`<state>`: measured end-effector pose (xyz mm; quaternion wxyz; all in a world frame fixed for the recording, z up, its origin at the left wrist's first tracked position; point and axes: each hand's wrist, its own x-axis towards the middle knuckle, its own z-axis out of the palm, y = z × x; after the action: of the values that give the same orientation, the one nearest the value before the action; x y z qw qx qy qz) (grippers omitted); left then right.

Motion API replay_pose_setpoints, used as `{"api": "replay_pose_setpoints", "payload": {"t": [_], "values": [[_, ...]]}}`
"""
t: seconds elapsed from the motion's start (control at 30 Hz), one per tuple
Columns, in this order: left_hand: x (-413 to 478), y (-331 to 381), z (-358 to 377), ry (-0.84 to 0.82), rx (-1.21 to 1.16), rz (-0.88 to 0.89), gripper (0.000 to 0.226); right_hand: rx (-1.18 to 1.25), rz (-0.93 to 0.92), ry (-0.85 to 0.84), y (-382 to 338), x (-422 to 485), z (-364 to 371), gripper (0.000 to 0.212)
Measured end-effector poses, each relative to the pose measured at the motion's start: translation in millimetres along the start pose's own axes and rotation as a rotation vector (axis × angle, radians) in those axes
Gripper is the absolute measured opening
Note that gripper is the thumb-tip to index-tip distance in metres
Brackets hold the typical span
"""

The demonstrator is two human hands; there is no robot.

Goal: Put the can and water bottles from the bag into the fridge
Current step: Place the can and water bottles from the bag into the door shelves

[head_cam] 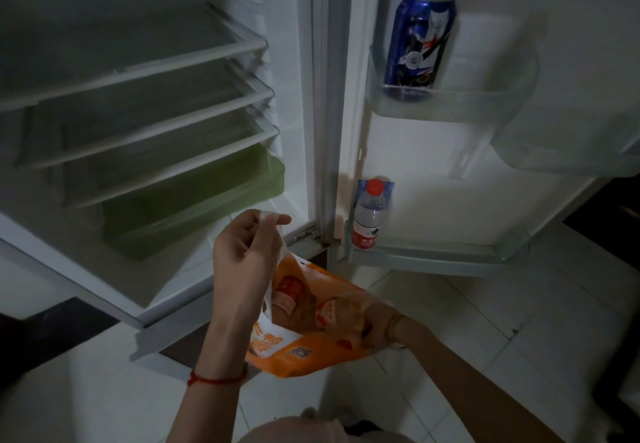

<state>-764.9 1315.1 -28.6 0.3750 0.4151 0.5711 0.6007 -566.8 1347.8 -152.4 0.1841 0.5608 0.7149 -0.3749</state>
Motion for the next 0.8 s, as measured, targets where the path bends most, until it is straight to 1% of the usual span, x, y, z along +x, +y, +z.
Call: {"api": "replay_pose_setpoints", "payload": {"t": [0.03,0.1,0.17,0.2,0.3,0.33,0.4,0.47,0.57,0.67,0.73,0.8], "values": [[1,1,-3,-0.005,0.001,0.005,0.026,0.04,0.035,-0.003,-1,-2,-3,0.043],[3,4,-7,-0.012,-0.021,0.008,0.026,0.081,0.009,0.078,-8,-13,-11,0.045],[4,7,-8,-0.024,-0.044,0.008,0.026,0.07,-0.087,0.191,-11,-19,-15,0.046],[4,8,-8,-0.033,-0.049,0.011,0.026,0.079,-0.116,0.232,-15,-23,-17,0.045],[7,9,-9,-0.058,-0.052,0.023,0.026,0.163,-0.114,0.365,-14,-16,-13,0.038],[7,9,-8,-0.065,-0.058,0.022,0.026,0.126,-0.102,0.421,-17,-19,-14,0.035],[6,9,-4,-0.08,-0.071,0.019,0.026,-0.016,-0.024,0.515,-9,-15,-12,0.039],[6,7,3,-0.093,-0.064,0.017,0.026,-0.074,-0.027,0.613,1,-17,-15,0.041],[8,2,17,-0.104,-0.055,-0.006,0.026,0.009,-0.159,0.865,10,-30,-27,0.034],[5,-6,36,-0.104,-0.03,-0.028,0.027,0.1,-0.183,1.082,19,-49,-49,0.029],[4,-9,47,-0.097,-0.025,-0.031,0.027,0.159,-0.179,1.185,29,-59,-68,0.03],[3,-11,57,-0.081,-0.006,-0.022,0.028,0.216,-0.191,1.244,42,-64,-86,0.029]]}}
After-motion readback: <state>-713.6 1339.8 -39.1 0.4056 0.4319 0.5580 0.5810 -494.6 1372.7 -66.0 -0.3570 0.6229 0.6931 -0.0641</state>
